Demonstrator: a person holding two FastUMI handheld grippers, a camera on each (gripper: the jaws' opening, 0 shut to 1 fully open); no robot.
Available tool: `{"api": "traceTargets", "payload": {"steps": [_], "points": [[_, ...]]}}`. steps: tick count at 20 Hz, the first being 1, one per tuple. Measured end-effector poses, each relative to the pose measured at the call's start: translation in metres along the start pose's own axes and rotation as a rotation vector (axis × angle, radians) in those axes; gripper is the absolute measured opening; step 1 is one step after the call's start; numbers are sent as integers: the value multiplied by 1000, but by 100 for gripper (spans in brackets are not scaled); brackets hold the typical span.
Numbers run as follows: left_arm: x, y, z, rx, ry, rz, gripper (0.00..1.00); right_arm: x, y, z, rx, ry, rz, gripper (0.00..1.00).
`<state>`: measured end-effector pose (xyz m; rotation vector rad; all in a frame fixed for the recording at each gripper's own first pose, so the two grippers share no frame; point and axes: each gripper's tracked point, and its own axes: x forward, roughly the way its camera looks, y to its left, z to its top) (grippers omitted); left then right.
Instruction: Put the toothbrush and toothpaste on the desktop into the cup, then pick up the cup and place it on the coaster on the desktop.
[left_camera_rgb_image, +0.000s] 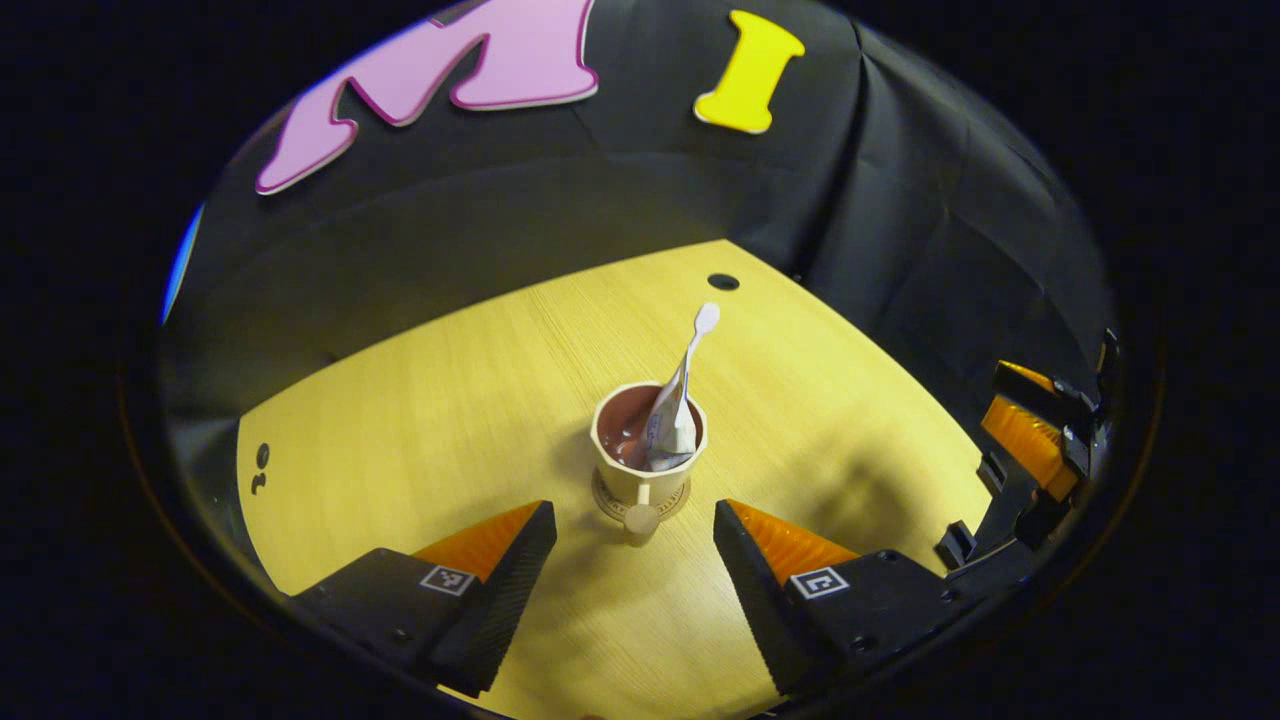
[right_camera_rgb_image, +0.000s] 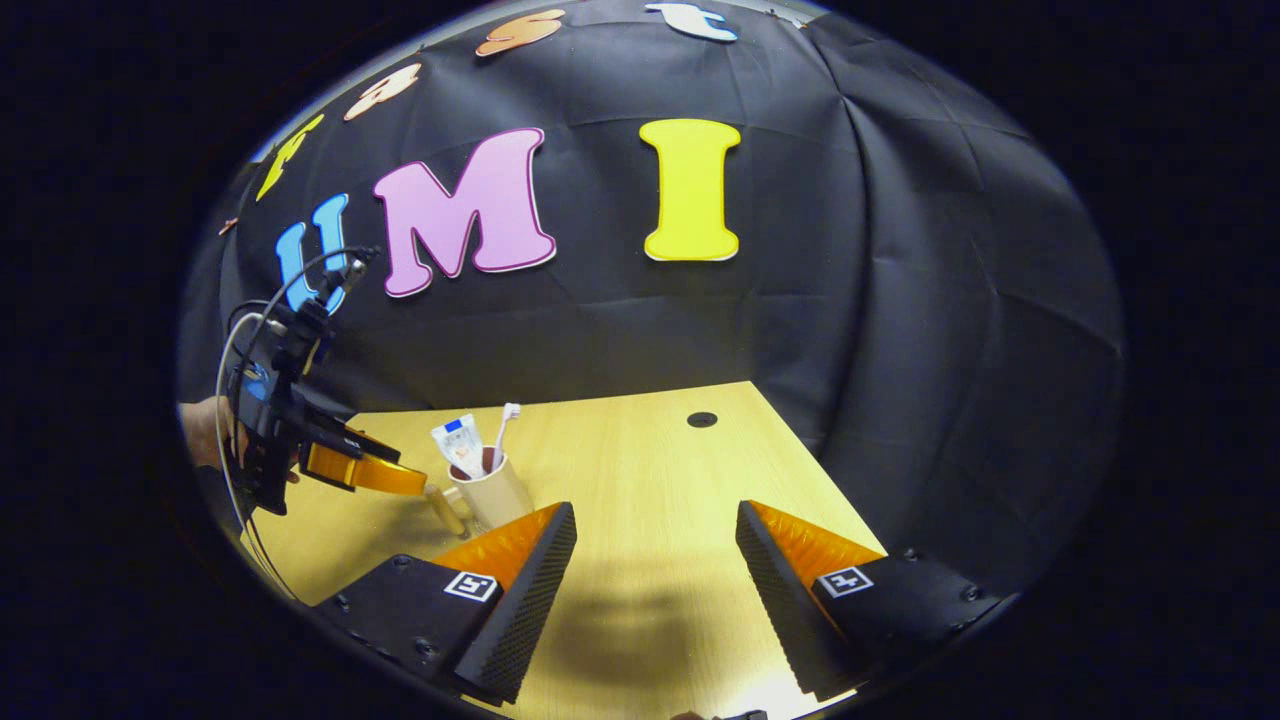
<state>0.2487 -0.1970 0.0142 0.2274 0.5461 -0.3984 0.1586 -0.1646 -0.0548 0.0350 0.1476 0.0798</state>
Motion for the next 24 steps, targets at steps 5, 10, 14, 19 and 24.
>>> {"api": "traceTargets", "payload": {"steps": [5, 10, 14, 19, 24], "points": [[-91, 11, 3, -109, -249, 72, 98, -19, 33, 14, -39, -16, 54, 99], [-194, 26, -24, -180, -494, 141, 98, -60, 84, 24, -64, -23, 143, 99], [-267, 38, -79, -221, -609, 206, 98, -102, 121, 25, -99, -37, 187, 99], [-311, 56, -159, -281, -649, 293, 97, -153, 162, 25, -96, -72, 228, 99], [-344, 57, -202, -343, -683, 375, 97, -191, 183, 5, -113, -53, 240, 99]]}}
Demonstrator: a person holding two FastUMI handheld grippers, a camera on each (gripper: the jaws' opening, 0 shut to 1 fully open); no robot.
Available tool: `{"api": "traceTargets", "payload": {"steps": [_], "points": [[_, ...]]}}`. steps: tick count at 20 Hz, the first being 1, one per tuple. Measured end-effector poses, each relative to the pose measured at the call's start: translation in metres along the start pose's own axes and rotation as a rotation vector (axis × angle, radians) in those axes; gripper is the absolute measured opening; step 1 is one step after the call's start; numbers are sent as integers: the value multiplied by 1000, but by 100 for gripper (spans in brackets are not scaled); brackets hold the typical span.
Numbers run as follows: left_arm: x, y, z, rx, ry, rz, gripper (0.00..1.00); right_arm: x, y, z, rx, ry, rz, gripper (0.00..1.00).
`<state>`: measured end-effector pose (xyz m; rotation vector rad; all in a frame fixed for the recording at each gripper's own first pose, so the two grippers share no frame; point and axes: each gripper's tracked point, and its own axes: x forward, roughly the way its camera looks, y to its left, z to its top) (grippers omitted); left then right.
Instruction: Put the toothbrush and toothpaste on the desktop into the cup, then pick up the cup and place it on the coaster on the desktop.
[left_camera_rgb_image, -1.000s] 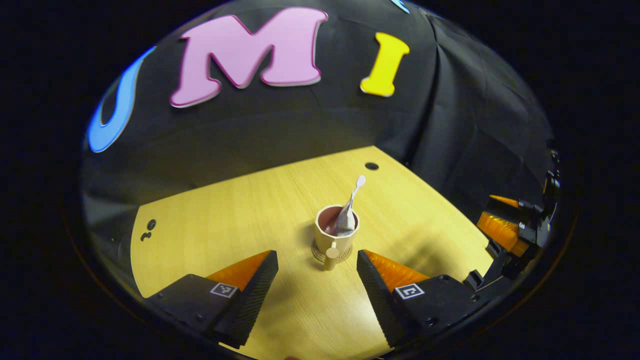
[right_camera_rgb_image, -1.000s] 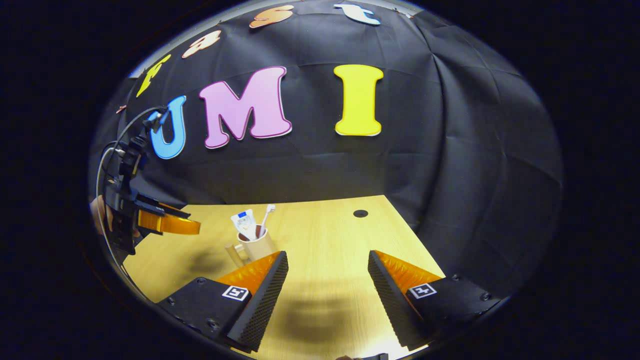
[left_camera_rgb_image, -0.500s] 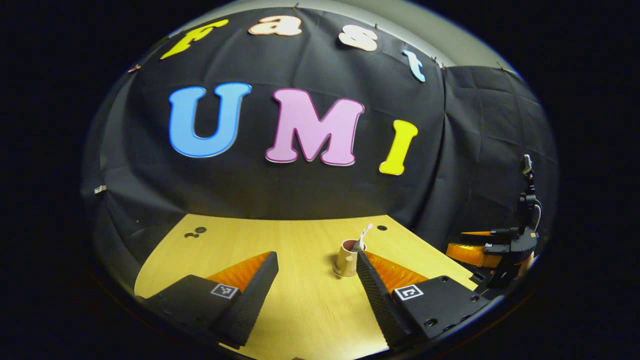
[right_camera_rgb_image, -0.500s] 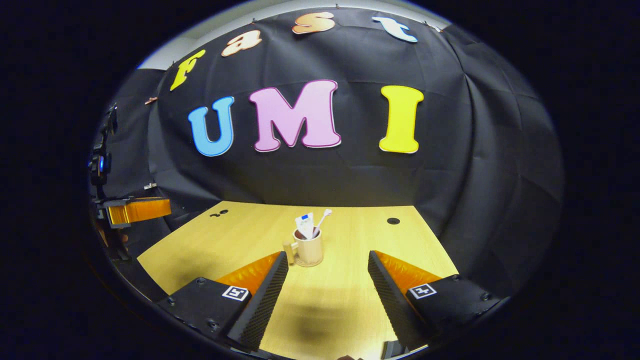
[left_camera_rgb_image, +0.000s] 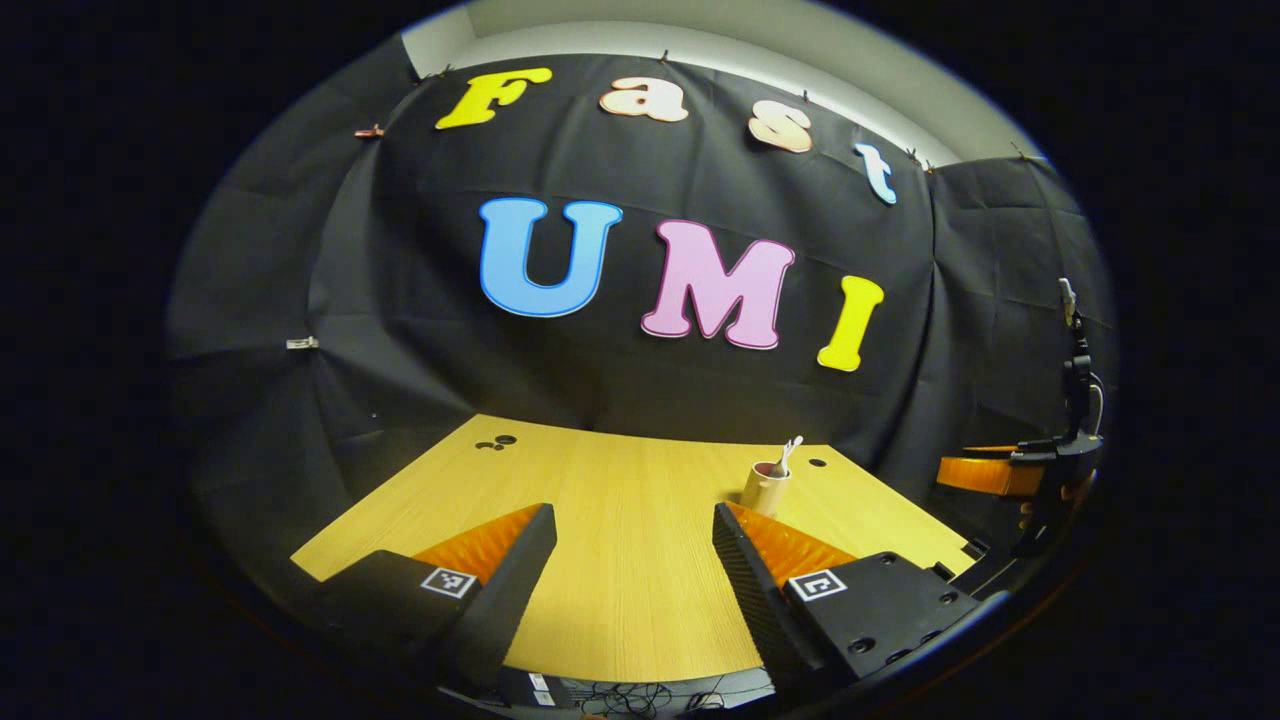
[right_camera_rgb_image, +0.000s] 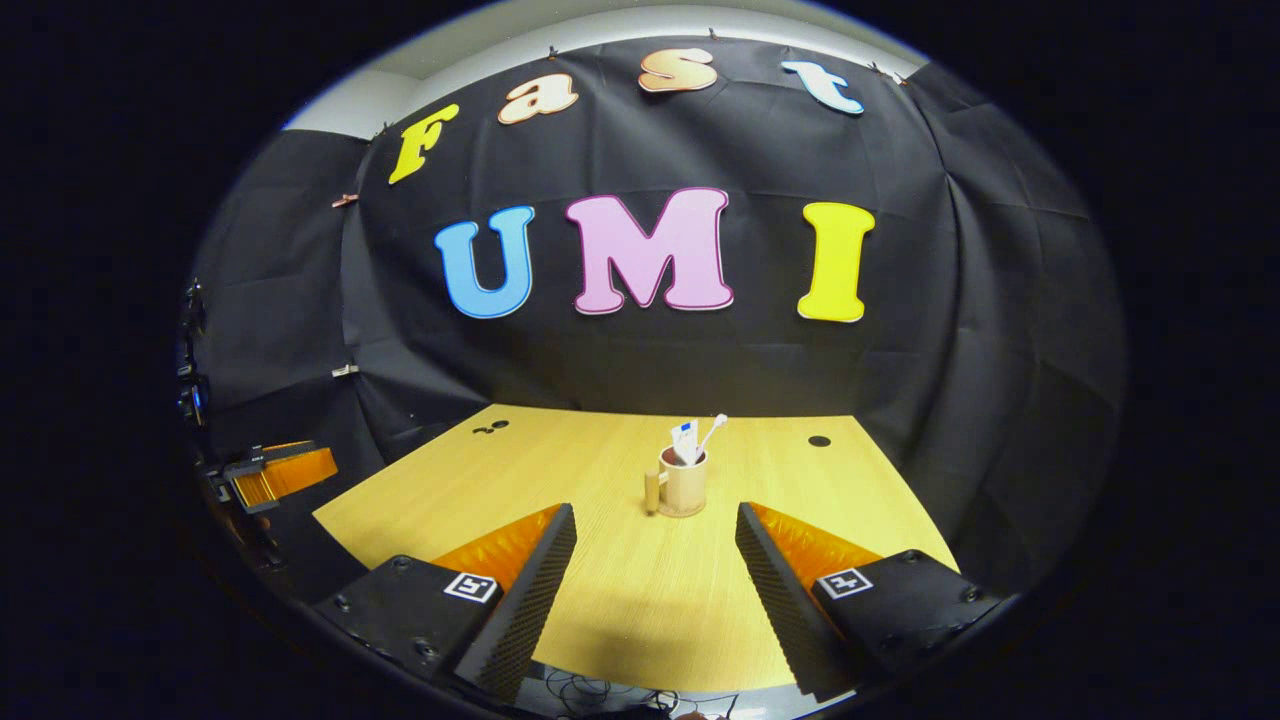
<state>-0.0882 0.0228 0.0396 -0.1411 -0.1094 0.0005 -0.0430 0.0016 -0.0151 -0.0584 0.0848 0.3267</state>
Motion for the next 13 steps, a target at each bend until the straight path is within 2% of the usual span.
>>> {"api": "traceTargets", "payload": {"steps": [3, 13], "points": [[-16, 2, -4, -37, -12, 12, 98, -14, 8, 1, -6, -3, -2, 99], [-15, -7, 8, -11, -32, -3, 97, -19, 0, 4, 21, -13, -23, 99]]}}
